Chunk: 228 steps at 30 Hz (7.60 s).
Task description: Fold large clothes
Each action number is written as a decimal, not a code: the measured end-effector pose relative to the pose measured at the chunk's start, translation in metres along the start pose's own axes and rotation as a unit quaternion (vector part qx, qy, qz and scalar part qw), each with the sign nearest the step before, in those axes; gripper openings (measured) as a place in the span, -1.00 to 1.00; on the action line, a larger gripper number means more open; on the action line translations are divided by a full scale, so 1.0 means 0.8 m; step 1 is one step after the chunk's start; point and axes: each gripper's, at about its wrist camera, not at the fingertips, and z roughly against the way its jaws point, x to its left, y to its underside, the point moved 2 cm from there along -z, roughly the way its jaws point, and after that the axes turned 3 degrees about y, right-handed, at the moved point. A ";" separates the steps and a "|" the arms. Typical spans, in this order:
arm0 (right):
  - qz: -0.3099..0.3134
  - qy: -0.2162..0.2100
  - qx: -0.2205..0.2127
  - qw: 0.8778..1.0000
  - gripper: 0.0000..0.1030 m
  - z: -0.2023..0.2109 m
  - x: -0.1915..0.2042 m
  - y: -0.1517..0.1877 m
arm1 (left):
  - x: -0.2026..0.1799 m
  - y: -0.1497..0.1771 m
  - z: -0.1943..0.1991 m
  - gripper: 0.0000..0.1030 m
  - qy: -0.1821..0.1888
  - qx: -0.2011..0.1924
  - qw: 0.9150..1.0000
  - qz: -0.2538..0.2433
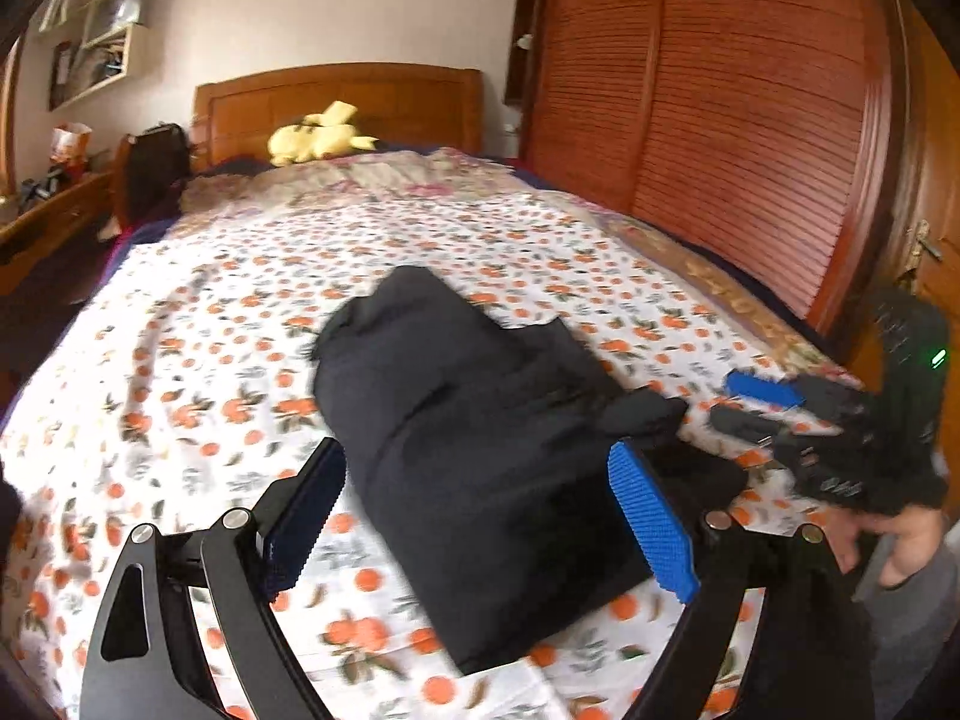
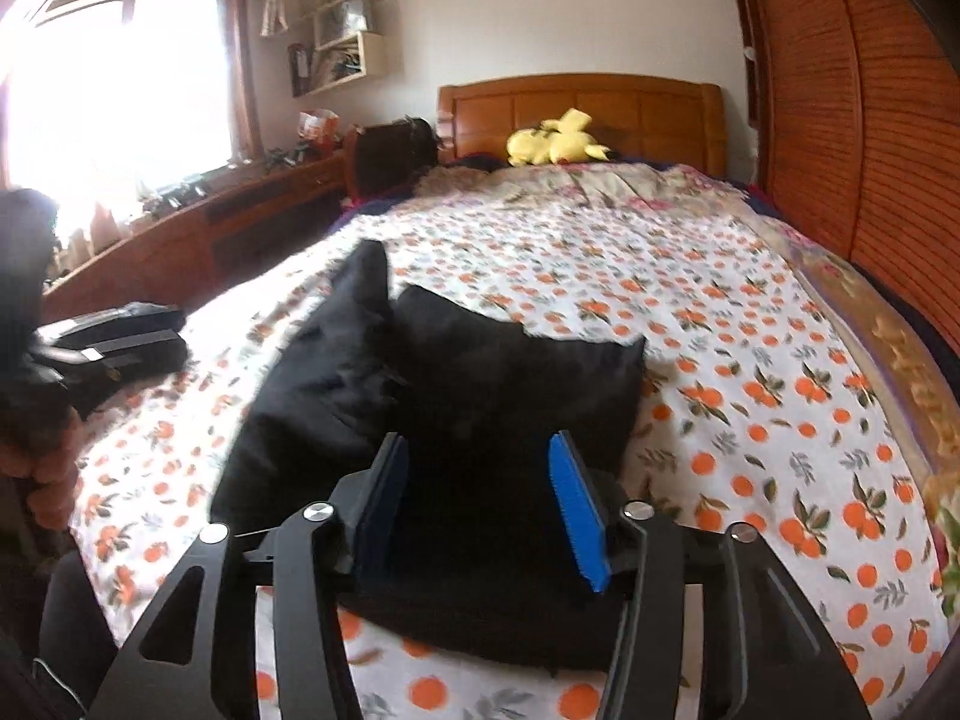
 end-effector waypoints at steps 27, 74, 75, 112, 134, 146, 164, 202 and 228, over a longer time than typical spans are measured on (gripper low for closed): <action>0.030 -0.044 0.065 0.996 -0.55 -0.090 0.051 0.002 | 0.079 0.079 -0.006 0.78 -0.043 0.048 0.997 0.039; 0.002 0.071 -0.011 0.997 -0.56 0.037 -0.022 0.025 | 0.013 0.072 0.006 0.85 -0.005 0.019 1.000 -0.005; 0.018 0.066 -0.002 0.998 -0.79 0.027 -0.009 0.024 | 0.012 0.072 0.005 0.85 -0.007 0.017 1.000 -0.008; -0.077 0.127 0.052 0.988 0.48 -0.004 -0.073 0.081 | 0.069 -0.019 -0.199 0.85 0.002 0.060 0.998 -0.010; -0.079 0.104 0.113 0.985 0.47 -0.060 -0.075 0.110 | 0.148 -0.064 -0.343 0.83 -0.015 0.112 0.993 0.040; -0.094 0.047 0.139 0.985 -0.20 -0.069 -0.067 0.108 | 0.105 -0.045 -0.357 -0.14 -0.002 0.139 0.990 0.003; -0.051 0.069 0.033 0.996 -0.81 0.012 -0.086 0.047 | 0.032 -0.106 -0.251 -0.80 -0.015 0.065 0.997 -0.034; -0.170 0.355 -0.011 0.919 0.39 0.369 -0.404 0.198 | -0.581 -0.101 -0.315 -0.77 0.188 0.067 0.968 -0.153; -0.177 0.313 0.020 0.933 -0.59 0.280 -0.443 0.188 | -0.415 -0.032 -0.131 0.96 0.186 -0.028 0.969 -0.161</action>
